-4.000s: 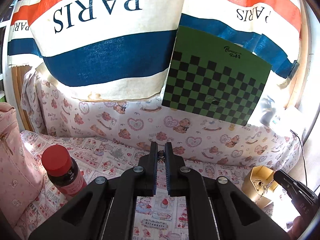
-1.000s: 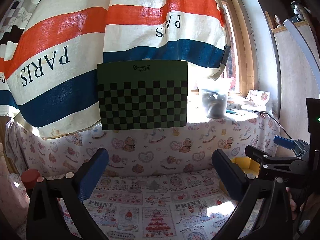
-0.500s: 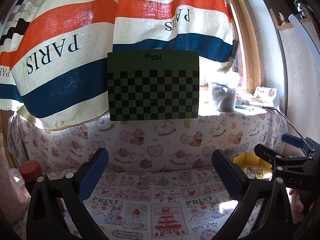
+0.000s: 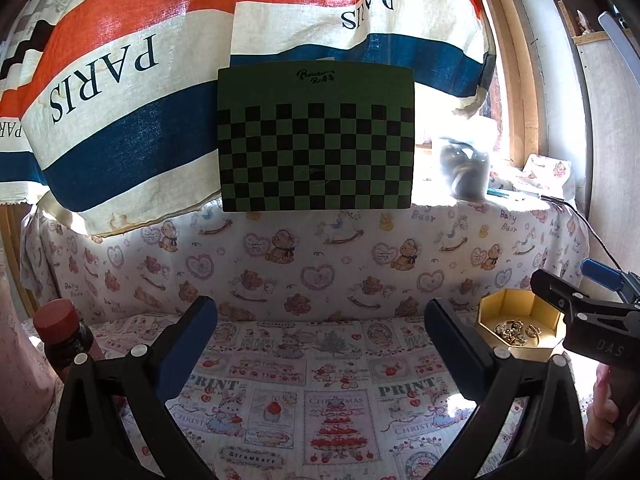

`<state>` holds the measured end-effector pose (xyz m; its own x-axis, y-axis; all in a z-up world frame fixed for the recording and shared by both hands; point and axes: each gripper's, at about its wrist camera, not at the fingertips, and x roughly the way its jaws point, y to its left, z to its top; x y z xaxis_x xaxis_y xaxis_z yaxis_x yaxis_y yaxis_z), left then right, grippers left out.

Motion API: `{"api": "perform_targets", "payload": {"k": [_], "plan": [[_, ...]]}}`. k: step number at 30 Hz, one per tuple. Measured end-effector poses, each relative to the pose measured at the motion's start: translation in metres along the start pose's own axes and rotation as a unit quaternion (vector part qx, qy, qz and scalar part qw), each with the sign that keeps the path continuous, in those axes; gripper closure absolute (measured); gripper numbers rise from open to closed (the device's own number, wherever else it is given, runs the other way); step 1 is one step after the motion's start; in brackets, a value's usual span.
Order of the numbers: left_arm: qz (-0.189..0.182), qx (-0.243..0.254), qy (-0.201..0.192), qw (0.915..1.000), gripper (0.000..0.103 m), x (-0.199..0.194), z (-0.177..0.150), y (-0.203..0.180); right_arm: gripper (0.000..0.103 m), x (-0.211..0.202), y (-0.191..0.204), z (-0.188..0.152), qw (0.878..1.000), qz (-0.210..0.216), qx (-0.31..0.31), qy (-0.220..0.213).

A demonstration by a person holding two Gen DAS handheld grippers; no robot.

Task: Organize jewelry

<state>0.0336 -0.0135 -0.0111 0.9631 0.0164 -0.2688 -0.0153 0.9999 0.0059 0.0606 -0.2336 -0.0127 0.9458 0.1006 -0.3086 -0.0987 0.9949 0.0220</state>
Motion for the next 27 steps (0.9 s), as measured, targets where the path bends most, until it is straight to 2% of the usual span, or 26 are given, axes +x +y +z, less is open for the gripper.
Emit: {"api": "perform_targets", "payload": {"k": [5,10,21,24,27], "plan": [[-0.001,0.001,0.004,1.0,0.0,0.0014,0.0,-0.0003,0.0,-0.006,0.006,0.0,1.0,-0.005,-0.015,-0.014],[0.006,0.005,0.002,1.0,0.0,0.0006,0.0002,-0.0014,0.0,-0.003,0.0046,0.0003,1.0,-0.005,-0.012,-0.006],[-0.008,0.009,0.007,0.9999,0.0,0.0032,-0.0009,-0.0022,0.0,-0.0042,0.006,0.0002,1.0,-0.007,-0.017,-0.01],[-0.023,0.011,0.011,0.9996,0.0,0.003,-0.0014,-0.0026,0.0,-0.0046,0.0072,0.0,1.0,-0.006,-0.021,-0.011],[-0.014,0.017,0.009,0.9997,0.0,0.0019,-0.0014,-0.0051,0.0,-0.0042,0.0066,0.0001,1.0,-0.005,-0.019,-0.01]]}}
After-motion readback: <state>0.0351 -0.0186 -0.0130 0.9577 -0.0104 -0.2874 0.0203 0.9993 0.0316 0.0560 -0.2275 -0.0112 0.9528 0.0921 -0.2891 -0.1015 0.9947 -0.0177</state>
